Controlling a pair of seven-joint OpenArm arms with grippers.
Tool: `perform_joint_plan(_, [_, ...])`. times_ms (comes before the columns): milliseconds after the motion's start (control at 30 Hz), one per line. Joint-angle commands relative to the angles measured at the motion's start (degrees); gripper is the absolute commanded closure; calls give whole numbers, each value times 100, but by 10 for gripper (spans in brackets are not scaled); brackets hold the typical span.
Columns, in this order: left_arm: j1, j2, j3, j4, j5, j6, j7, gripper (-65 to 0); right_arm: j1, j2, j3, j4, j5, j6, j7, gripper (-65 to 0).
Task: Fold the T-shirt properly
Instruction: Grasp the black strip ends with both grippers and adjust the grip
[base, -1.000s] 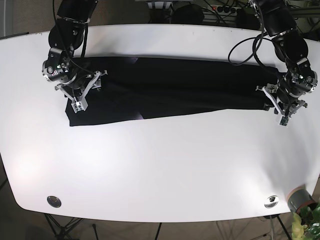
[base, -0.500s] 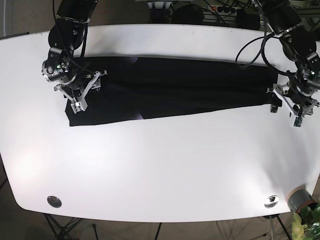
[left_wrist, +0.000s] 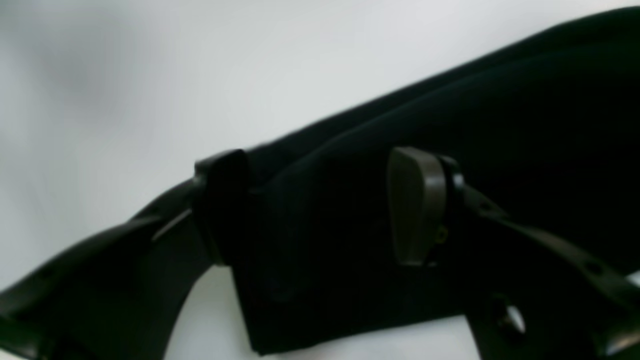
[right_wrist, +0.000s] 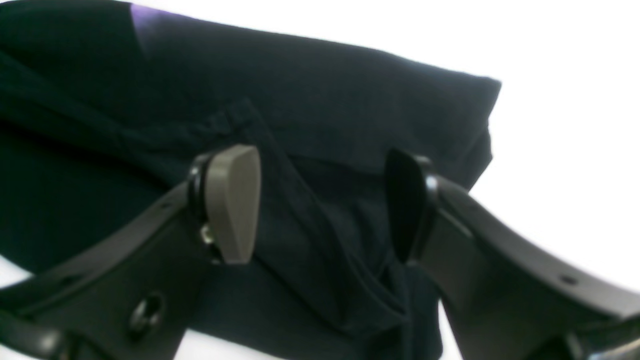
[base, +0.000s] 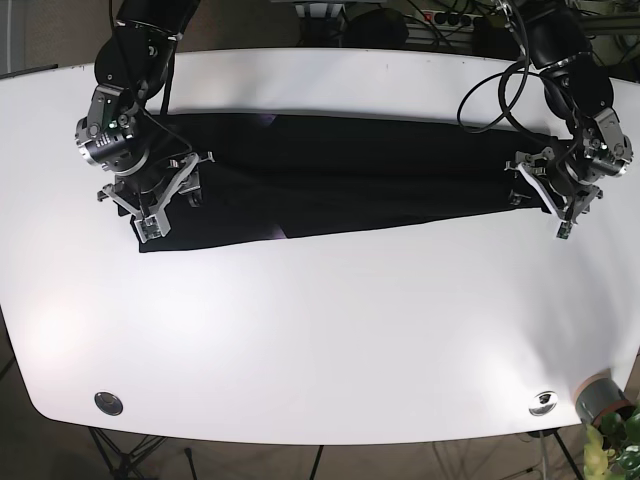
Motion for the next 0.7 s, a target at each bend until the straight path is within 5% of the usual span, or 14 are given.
perform_joint_plan(0, [-67, -278, -31, -108, -67, 7, -246, -407, 73, 13, -183, -167, 32, -17, 84, -371])
perform_joint_plan(300, [-14, -726, 373, -838, -93, 7, -958, -407, 47, 22, -315, -1117, 24, -44, 374, -371])
perform_joint_plan(667, [65, -709, -383, -91, -849, 7, -501, -415, -24, 22, -324, -1082, 32, -44, 489, -371])
